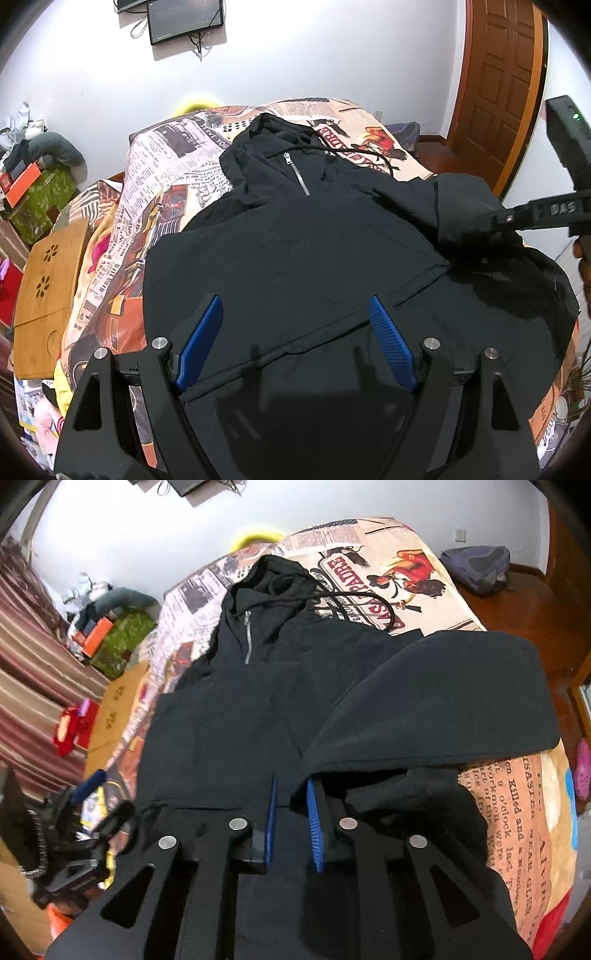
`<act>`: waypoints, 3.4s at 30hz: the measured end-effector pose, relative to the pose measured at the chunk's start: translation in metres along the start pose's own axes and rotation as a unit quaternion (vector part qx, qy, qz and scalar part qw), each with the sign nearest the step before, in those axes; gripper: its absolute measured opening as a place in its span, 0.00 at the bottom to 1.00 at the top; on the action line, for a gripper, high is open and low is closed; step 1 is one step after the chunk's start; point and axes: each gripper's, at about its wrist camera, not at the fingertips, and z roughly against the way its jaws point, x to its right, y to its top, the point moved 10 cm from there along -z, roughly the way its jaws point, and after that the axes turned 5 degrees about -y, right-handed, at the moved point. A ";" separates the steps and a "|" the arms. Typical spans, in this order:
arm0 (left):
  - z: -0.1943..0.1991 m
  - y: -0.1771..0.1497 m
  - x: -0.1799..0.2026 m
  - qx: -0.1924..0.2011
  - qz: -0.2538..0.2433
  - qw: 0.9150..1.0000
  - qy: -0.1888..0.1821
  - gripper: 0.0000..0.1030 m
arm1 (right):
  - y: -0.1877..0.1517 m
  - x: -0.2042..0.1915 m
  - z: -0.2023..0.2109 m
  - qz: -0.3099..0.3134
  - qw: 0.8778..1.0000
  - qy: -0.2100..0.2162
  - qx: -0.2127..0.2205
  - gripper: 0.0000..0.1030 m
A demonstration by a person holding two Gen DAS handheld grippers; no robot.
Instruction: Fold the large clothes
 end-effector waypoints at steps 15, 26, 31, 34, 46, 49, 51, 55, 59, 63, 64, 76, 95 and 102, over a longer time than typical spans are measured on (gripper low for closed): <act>-0.009 0.013 0.016 0.005 0.001 1.000 -0.013 0.78 | 0.039 0.088 0.053 -0.115 0.985 -0.059 0.110 0.57; -0.031 0.008 0.016 -0.015 0.012 1.000 -0.015 0.78 | 0.008 0.165 -0.027 -0.293 0.956 -0.003 0.017 0.57; -0.040 0.005 0.012 -0.023 0.022 0.999 -0.016 0.78 | 0.023 0.169 -0.037 -0.284 0.958 -0.008 0.028 0.57; -0.041 0.004 0.010 -0.024 0.031 0.999 -0.019 0.78 | 0.025 0.178 -0.038 -0.271 0.961 -0.050 0.031 0.39; -0.012 0.008 -0.005 0.005 0.033 0.999 -0.012 0.78 | 0.055 0.125 0.032 -0.182 0.976 -0.041 0.115 0.07; 0.000 0.009 -0.013 0.017 0.040 0.999 -0.011 0.78 | 0.069 0.086 0.054 -0.143 0.980 -0.030 0.138 0.06; 0.008 0.009 -0.018 0.024 0.045 0.999 -0.011 0.78 | 0.077 0.057 0.065 -0.114 0.981 -0.022 0.153 0.06; 0.023 0.009 -0.032 0.038 0.054 0.998 -0.008 0.78 | 0.084 -0.007 0.074 -0.051 0.986 0.009 0.159 0.06; 0.040 0.007 -0.046 0.052 0.068 0.996 -0.008 0.78 | 0.079 -0.075 0.059 0.015 0.990 0.044 0.132 0.06; 0.052 -0.001 -0.061 0.056 0.083 0.995 -0.008 0.78 | 0.051 -0.127 0.013 0.065 0.993 0.068 0.064 0.06; 0.055 -0.003 -0.064 0.056 0.086 0.995 -0.008 0.78 | 0.042 -0.136 0.000 0.079 0.994 0.063 0.048 0.06; 0.034 -0.050 -0.082 -0.007 0.130 0.991 -0.016 0.79 | -0.032 -0.139 -0.057 0.125 0.989 0.029 -0.080 0.10; -0.045 0.000 0.013 -0.069 0.010 0.998 -0.008 0.79 | 0.023 0.029 0.033 0.056 0.987 -0.131 0.077 0.44; -0.045 -0.024 -0.025 -0.078 0.050 0.996 0.005 0.79 | 0.003 0.084 -0.006 0.010 0.987 -0.158 0.021 0.44</act>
